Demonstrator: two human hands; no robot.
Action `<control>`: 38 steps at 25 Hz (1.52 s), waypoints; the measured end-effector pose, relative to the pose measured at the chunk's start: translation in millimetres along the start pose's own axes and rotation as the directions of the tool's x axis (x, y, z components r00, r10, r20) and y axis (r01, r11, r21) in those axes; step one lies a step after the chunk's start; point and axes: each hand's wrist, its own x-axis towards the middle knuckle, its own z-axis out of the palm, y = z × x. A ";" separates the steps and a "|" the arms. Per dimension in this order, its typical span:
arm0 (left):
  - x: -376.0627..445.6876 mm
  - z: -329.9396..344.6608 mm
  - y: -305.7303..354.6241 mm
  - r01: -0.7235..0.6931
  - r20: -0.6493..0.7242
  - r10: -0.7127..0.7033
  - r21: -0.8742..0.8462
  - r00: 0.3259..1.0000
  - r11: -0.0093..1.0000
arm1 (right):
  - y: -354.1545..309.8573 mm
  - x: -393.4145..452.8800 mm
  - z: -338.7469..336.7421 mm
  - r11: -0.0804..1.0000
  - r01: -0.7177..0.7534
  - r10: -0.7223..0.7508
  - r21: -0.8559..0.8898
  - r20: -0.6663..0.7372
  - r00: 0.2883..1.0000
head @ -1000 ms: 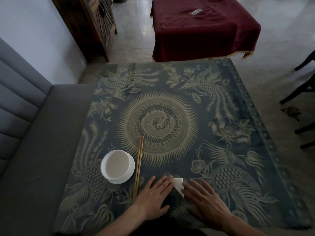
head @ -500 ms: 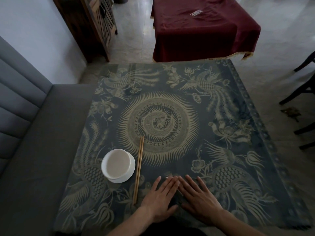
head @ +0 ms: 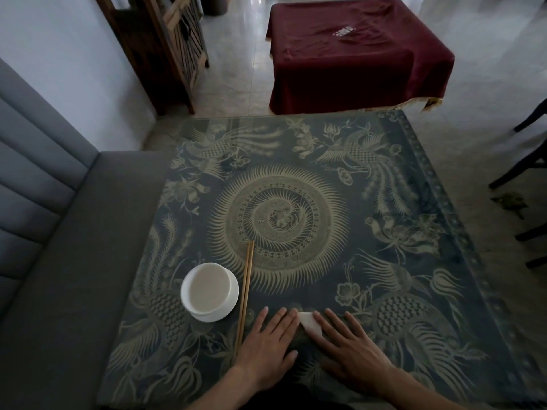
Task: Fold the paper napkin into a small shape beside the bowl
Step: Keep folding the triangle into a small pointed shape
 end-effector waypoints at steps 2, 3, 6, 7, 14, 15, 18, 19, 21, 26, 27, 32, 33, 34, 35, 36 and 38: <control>1.2 -6.9 3.2 -0.006 -0.005 0.006 -0.017 1.000 1.000 | -1.2 2.2 -0.7 0.999 -0.043 0.043 0.015 -0.030 0.999; 4.6 -10.5 5.1 -0.013 -0.012 0.013 -0.042 1.000 0.999 | -1.2 2.4 1.4 0.999 -0.043 0.043 0.001 -0.033 0.999; 14.6 -6.3 11.6 -0.060 -0.040 0.059 -0.021 0.997 0.998 | -2.4 2.9 -0.2 0.998 -0.055 0.055 -0.023 0.009 0.998; 19.0 -7.0 13.9 -0.065 -0.046 0.064 -0.027 0.997 0.997 | -2.6 3.6 0.2 0.998 -0.052 0.052 -0.033 0.006 0.999; 16.1 2.5 7.8 -0.041 0.053 0.041 -0.010 0.998 0.999 | 5.5 -5.7 -9.6 0.997 0.023 -0.023 -0.075 -0.003 1.000; 16.4 2.8 3.9 -0.056 0.061 0.056 0.003 0.997 0.998 | 7.8 -9.1 -11.4 0.996 0.043 -0.043 -0.081 -0.002 0.999; 14.7 -1.7 -1.0 -0.064 0.124 0.068 -0.035 0.990 0.997 | 13.5 -17.7 -11.7 0.995 0.073 -0.073 -0.071 -0.002 0.997; 12.8 -1.1 -3.0 -0.064 0.116 0.068 -0.037 0.991 0.997 | 14.0 -19.0 -12.0 0.995 0.079 -0.079 -0.063 0.012 0.997; 10.0 -0.6 -6.0 -0.080 0.082 0.081 -0.019 0.993 0.997 | 16.2 -19.5 -14.1 0.995 0.089 -0.087 -0.047 0.033 0.996; 9.4 -4.8 -6.8 -0.055 0.120 0.055 -0.005 0.991 0.998 | 22.7 -15.8 -15.6 0.993 0.117 -0.118 0.024 0.045 0.992; 9.3 -6.4 -6.8 -0.058 0.109 0.058 -0.003 0.992 0.998 | 23.6 -15.1 -15.3 0.992 0.121 -0.122 0.030 0.036 0.992; 8.6 -11.3 -9.2 -0.022 0.107 0.025 -0.020 0.994 1.000 | 18.4 -6.7 -26.3 0.982 0.061 -0.054 0.181 -0.044 0.998; 10.3 -9.9 -10.4 -0.042 0.107 0.045 -0.027 0.993 0.999 | 14.3 0.0 -29.0 0.955 -0.027 0.058 0.295 -0.096 0.994; 11.8 -8.4 -11.5 -0.059 0.124 0.064 -0.046 0.990 0.997 | 10.3 9.9 -32.9 0.907 -0.124 0.186 0.403 -0.117 0.976; 12.5 -7.3 -12.1 -0.066 0.132 0.073 -0.062 0.989 0.996 | 6.0 21.6 -35.2 0.857 -0.219 0.292 0.467 -0.091 0.952; 12.8 -6.6 -12.4 -0.071 0.129 0.078 -0.060 0.989 0.996 | 1.8 33.5 -37.0 0.832 -0.292 0.353 0.472 -0.045 0.935; 13.8 -6.0 -12.0 -0.071 0.150 0.078 -0.053 0.986 0.996 | -5.0 51.7 -39.6 0.834 -0.373 0.393 0.406 0.038 0.919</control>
